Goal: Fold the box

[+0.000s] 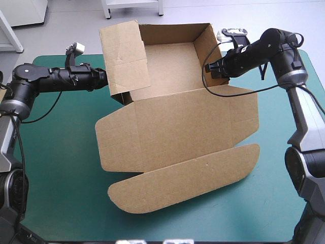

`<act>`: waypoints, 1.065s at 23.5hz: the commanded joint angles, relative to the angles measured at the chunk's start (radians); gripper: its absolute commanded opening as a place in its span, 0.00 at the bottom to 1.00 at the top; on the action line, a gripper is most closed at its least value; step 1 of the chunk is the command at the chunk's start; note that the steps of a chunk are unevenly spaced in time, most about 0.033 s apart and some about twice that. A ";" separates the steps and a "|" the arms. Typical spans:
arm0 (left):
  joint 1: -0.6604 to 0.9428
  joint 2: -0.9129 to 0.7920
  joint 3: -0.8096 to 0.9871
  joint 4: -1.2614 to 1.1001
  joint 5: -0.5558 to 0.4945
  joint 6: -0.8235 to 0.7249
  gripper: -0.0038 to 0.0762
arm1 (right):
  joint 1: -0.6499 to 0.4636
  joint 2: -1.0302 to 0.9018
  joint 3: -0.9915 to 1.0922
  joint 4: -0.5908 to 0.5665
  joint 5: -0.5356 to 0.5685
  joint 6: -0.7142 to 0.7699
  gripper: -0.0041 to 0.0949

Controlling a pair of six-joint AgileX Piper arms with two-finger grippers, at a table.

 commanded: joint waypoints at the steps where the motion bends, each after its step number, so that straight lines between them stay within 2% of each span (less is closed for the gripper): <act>1: -0.005 -0.046 -0.023 -0.100 0.003 -0.003 0.04 | -0.001 -0.040 -0.020 0.022 -0.040 0.002 0.04; 22: -0.005 -0.046 -0.023 -0.119 0.027 -0.003 0.04 | 0.034 0.009 -0.020 0.015 -0.048 0.007 0.04; 25: -0.005 -0.046 -0.023 -0.125 0.030 -0.003 0.10 | 0.051 0.009 -0.020 -0.010 -0.052 0.016 0.04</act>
